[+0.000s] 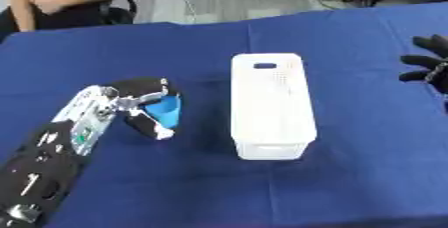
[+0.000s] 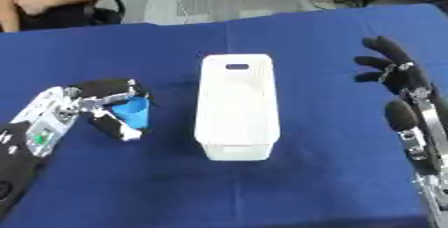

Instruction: Pick up objects on the table and place them in the box.

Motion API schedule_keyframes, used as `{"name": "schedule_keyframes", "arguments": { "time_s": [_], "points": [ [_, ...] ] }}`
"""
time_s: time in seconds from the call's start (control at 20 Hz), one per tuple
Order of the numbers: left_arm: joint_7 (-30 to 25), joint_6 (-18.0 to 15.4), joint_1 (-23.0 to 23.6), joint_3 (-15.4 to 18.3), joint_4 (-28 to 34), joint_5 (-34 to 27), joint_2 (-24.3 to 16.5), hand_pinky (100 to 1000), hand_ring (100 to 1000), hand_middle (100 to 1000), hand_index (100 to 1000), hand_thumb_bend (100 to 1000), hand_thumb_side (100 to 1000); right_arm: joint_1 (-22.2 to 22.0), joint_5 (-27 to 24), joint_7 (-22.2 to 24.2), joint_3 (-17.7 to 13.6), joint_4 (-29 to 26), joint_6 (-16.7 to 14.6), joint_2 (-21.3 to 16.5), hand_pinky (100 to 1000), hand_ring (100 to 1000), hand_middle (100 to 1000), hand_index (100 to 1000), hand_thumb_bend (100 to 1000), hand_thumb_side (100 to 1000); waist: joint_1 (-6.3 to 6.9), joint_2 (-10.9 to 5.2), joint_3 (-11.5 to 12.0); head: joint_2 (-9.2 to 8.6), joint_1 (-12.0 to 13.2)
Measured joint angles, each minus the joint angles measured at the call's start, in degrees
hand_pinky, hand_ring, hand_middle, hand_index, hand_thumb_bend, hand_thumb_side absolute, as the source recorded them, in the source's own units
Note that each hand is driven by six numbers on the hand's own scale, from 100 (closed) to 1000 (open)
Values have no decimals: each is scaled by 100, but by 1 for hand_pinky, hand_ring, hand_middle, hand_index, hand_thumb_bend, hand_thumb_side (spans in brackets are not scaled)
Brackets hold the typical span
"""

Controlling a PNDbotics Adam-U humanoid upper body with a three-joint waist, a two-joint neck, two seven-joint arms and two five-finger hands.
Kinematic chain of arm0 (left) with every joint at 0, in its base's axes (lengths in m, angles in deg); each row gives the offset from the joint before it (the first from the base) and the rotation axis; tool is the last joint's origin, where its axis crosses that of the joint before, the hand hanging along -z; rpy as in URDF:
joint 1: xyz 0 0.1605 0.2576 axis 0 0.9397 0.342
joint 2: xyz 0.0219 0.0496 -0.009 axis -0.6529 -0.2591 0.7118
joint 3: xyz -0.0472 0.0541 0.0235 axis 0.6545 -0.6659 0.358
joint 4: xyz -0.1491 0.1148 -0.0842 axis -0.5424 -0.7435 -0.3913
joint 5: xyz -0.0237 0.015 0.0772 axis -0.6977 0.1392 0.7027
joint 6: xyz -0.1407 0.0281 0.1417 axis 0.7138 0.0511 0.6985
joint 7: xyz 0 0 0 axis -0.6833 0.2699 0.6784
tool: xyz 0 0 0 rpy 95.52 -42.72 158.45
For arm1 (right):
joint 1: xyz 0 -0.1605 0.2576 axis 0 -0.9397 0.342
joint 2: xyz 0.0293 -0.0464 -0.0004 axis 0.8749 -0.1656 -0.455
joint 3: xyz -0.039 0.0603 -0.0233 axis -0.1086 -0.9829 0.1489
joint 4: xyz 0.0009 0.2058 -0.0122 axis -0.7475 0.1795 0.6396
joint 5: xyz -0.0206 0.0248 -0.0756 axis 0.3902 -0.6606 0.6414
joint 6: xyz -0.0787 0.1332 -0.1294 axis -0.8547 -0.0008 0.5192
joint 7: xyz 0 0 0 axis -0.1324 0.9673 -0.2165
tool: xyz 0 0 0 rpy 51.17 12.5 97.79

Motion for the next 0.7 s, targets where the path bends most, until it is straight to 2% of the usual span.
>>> {"name": "schedule_keyframes", "arguments": {
  "time_s": [0.3, 0.7],
  "points": [
    [452, 184, -11, 54, 309, 295, -22, 100, 100, 232, 298, 100, 280, 0, 0, 0, 0, 0, 0, 0, 702, 831, 914, 1000, 574, 1000, -1, 5, 2, 0, 0],
    [533, 316, -14, 65, 456, 423, -31, 100, 100, 230, 297, 100, 280, 0, 0, 0, 0, 0, 0, 0, 702, 831, 914, 1000, 573, 1000, -1, 5, 1, -1, 0]
  ]
}}
